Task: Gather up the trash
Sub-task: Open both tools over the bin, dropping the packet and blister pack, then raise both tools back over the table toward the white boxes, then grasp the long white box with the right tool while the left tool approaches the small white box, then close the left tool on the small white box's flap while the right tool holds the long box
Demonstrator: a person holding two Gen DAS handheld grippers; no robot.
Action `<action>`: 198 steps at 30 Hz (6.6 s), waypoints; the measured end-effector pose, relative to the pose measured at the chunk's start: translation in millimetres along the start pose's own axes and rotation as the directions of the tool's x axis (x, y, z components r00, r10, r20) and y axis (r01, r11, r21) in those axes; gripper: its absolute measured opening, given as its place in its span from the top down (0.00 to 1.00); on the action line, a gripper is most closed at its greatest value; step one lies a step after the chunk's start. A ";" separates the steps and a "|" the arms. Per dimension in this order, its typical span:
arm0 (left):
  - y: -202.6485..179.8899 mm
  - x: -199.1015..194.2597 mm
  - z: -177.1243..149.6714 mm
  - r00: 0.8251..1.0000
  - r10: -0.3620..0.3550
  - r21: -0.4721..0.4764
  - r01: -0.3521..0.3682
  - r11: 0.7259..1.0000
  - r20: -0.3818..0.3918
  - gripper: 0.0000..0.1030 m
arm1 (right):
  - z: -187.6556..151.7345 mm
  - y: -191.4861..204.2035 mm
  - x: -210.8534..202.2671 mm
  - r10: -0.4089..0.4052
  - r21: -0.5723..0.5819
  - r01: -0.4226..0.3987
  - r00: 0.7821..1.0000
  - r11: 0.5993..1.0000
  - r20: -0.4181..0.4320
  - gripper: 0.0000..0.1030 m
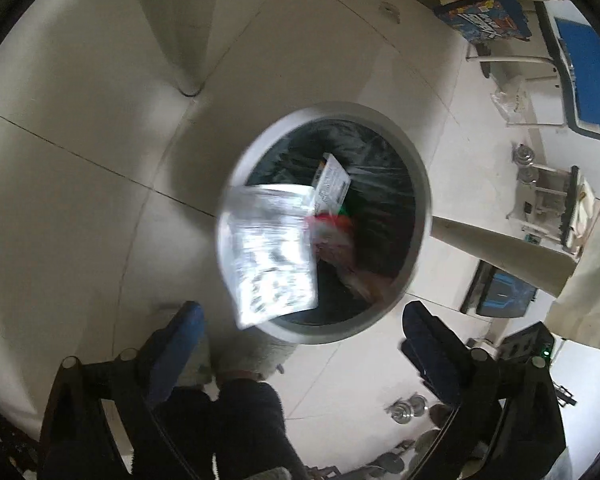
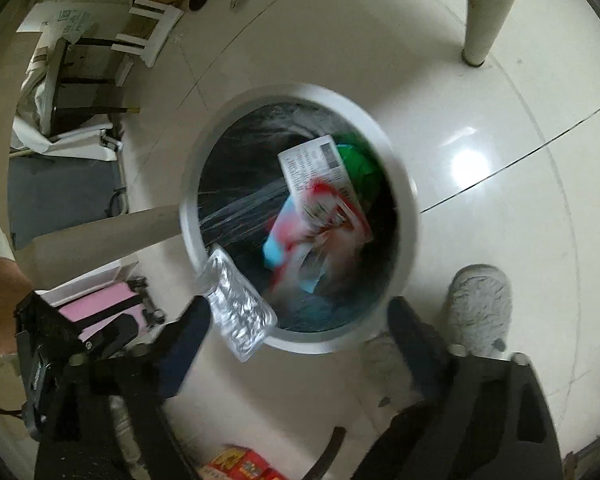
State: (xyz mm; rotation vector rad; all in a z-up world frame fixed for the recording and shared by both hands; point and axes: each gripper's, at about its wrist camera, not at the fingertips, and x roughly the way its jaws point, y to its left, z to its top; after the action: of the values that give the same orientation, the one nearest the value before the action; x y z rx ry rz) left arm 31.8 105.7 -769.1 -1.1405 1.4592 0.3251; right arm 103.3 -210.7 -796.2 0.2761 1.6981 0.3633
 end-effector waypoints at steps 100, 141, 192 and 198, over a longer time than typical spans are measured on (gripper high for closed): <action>-478.8 -292.8 107.9 0.864 0.418 0.220 -0.482 0.848 0.281 0.22 | 371.2 285.6 -456.0 -0.307 -0.443 0.325 0.945 0.836 0.114 0.48; -504.0 -297.1 136.6 0.904 0.300 0.323 -0.395 0.860 0.305 0.90 | 346.8 259.6 -451.3 -0.387 -0.438 0.410 0.910 0.800 0.147 0.53; -434.8 -336.3 118.4 0.917 0.105 0.224 -0.203 0.953 0.385 0.99 | 316.7 279.2 -452.8 -0.336 -0.450 0.386 0.923 0.806 0.189 0.53; -433.6 -359.4 96.1 0.892 0.094 0.222 -0.210 0.952 0.442 1.00 | 311.4 279.0 -460.8 -0.320 -0.462 0.379 0.925 0.802 0.205 0.53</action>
State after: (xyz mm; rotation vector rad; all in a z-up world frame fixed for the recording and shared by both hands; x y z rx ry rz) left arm 364.4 130.9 -305.2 -0.6825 1.1587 0.4457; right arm 476.8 -104.7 -309.9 -0.3912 1.4416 0.4794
